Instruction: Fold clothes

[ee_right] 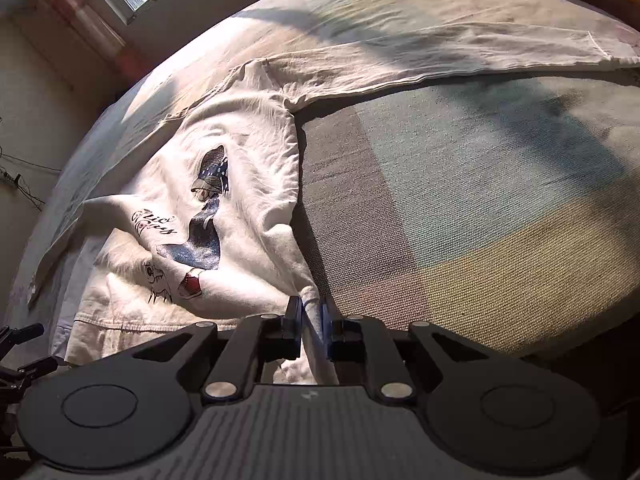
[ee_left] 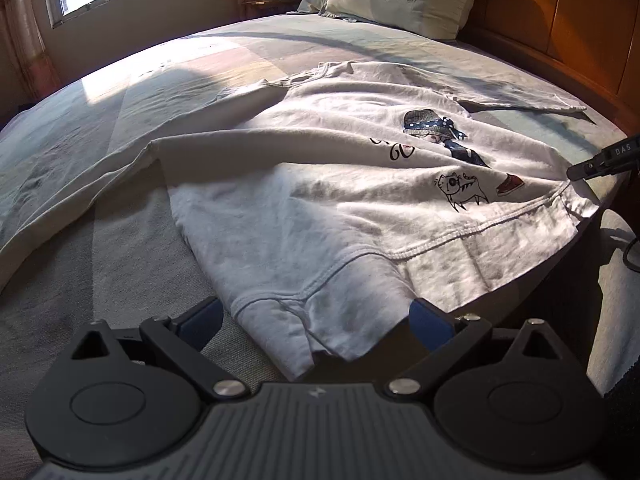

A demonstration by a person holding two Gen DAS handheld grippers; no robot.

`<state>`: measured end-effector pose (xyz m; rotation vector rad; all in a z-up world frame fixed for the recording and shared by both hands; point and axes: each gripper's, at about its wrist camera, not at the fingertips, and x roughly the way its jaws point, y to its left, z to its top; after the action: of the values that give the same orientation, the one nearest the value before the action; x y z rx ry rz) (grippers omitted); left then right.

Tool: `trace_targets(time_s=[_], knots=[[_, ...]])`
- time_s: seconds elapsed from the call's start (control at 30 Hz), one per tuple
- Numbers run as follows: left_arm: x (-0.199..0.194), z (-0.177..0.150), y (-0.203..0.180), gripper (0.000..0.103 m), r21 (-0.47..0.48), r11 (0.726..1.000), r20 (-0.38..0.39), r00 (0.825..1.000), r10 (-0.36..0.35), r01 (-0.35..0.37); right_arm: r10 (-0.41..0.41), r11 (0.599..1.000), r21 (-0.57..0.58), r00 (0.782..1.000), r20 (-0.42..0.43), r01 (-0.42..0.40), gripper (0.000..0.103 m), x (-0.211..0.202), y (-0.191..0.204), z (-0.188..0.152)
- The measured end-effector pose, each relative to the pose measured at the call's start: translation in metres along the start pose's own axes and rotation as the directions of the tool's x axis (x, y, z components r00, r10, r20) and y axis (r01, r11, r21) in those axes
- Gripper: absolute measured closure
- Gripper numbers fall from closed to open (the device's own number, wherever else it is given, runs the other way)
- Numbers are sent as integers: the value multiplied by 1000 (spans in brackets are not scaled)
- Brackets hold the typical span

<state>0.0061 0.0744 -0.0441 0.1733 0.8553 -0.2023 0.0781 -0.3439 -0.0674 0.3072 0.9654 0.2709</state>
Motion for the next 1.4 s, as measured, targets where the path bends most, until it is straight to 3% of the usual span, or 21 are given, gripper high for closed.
trace_targets(time_s=[0.13, 0.27, 0.43, 0.6, 0.67, 0.8, 0.83, 0.9, 0.93, 0.97, 1.13, 1.23, 1.3, 1.37, 1.4], knots=[[-4, -6, 6, 4, -3, 998, -14, 998, 60, -61, -64, 986, -146, 991, 121, 81, 78, -27, 39, 6], [-10, -16, 16, 4, -12, 993, -30, 993, 118, -119, 22, 947, -320, 992, 126, 19, 62, -29, 97, 10], [-19, -32, 24, 4, 5, 986, -53, 985, 166, -166, 146, 810, -574, 989, -2, -121, 44, 6, 203, -6], [-28, -49, 37, 3, -9, 975, -77, 972, 222, -224, 230, 647, -724, 966, -115, -240, 32, 37, 294, -34], [-31, -55, 43, 3, -27, 971, -86, 968, 237, -240, 231, 600, -756, 961, -151, -263, 32, 53, 323, -43], [-38, -67, 53, 3, -60, 962, -102, 960, 261, -268, 189, 556, -781, 958, -215, -285, 32, 83, 358, -62], [-40, -69, 56, 3, -71, 960, -104, 960, 262, -270, 170, 541, -796, 962, -213, -271, 37, 87, 362, -68], [-42, -73, 60, 3, -89, 958, -108, 959, 263, -273, 137, 514, -822, 969, -205, -246, 72, 94, 363, -75], [-43, -74, 62, 3, -95, 957, -109, 958, 265, -275, 122, 515, -825, 972, -201, -235, 90, 96, 360, -76], [-43, -75, 64, 3, -98, 956, -109, 957, 268, -278, 121, 527, -819, 974, -192, -227, 91, 96, 356, -73], [-39, -66, 63, 3, -102, 961, -83, 965, 248, -256, 126, 646, -745, 986, -113, -168, 93, 85, 325, -35], [-36, -59, 57, 3, -86, 969, -61, 972, 227, -232, 53, 722, -688, 998, -41, -67, 91, 90, 295, -10], [-34, -56, 54, 3, -76, 973, -51, 975, 216, -220, -50, 738, -673, 999, 17, 48, 89, 96, 276, 1], [-32, -54, 52, 3, -70, 975, -45, 977, 207, -210, -78, 765, -638, 996, 47, 90, 88, 91, 261, 10], [-32, -54, 52, 3, -70, 976, -43, 978, 203, -206, -51, 770, -633, 997, 55, 74, 88, 83, 260, 11]])
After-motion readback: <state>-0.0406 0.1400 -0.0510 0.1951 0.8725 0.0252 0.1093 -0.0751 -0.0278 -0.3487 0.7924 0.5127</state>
